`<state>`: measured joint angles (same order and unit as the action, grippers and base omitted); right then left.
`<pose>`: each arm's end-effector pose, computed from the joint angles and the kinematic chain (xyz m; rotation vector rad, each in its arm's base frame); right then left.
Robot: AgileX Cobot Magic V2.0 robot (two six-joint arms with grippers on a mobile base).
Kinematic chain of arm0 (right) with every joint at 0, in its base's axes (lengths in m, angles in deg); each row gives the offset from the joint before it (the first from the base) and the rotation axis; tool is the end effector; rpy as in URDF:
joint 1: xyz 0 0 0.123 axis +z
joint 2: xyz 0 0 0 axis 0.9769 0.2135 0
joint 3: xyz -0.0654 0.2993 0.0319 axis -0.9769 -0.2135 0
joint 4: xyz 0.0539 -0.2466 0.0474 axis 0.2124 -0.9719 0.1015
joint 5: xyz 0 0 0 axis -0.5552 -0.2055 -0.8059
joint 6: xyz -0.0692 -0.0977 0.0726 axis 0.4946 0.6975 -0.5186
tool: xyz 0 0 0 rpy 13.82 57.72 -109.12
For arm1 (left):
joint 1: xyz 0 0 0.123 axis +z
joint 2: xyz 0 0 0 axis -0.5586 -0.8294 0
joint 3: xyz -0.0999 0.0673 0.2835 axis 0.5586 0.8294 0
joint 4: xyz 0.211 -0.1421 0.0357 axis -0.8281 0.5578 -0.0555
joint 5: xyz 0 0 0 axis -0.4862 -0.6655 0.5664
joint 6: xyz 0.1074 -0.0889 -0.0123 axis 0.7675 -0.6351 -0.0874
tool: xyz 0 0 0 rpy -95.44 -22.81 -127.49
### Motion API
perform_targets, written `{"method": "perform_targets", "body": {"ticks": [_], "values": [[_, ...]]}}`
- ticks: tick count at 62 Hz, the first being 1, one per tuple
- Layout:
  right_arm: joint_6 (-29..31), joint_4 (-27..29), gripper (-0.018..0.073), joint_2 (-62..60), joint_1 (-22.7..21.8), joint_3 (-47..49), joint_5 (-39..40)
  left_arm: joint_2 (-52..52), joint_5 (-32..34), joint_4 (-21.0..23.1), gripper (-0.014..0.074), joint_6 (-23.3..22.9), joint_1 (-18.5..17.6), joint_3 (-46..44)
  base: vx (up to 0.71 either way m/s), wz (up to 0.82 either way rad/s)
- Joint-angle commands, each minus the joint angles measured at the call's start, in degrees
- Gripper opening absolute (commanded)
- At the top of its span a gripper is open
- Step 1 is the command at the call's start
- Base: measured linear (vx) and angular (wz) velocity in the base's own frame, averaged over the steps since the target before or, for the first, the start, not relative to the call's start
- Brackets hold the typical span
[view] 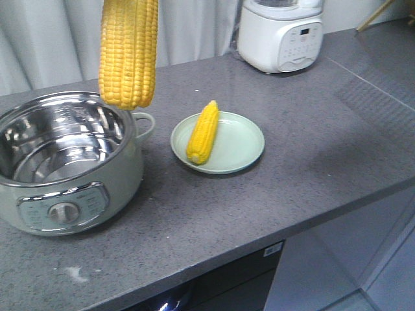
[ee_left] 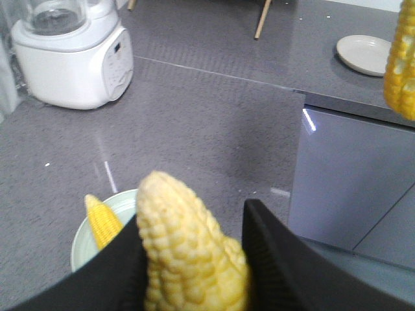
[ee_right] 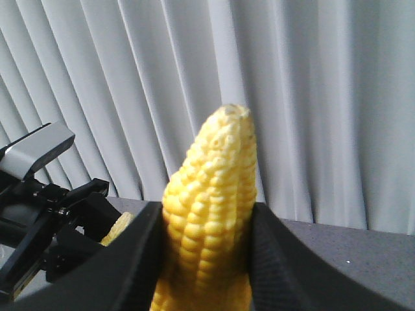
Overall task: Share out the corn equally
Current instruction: 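Turn the base away from the pot while holding both cobs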
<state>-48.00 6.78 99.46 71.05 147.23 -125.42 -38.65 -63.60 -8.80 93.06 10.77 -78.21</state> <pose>0.3034 0.0833 0.6306 -0.4897 1.6362 0.9024 0.3149 -0.1983 0.5472 0.7957 1.9284 -0.6183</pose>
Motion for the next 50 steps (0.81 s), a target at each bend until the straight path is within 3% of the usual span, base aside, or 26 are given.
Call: {"method": "perform_targets", "body": {"ticks": [1, 50], "values": [[0.1, 2.1, -0.0001, -1.7, -0.2, 0.8, 0.3, 2.5, 1.8, 1.6, -0.0008, -0.3, -0.4, -1.3, 0.00, -0.27], [0.1, 2.1, -0.0001, -1.7, -0.2, 0.8, 0.3, 2.5, 1.8, 1.6, -0.0008, -0.3, -0.4, -1.3, -0.01, -0.32]]}}
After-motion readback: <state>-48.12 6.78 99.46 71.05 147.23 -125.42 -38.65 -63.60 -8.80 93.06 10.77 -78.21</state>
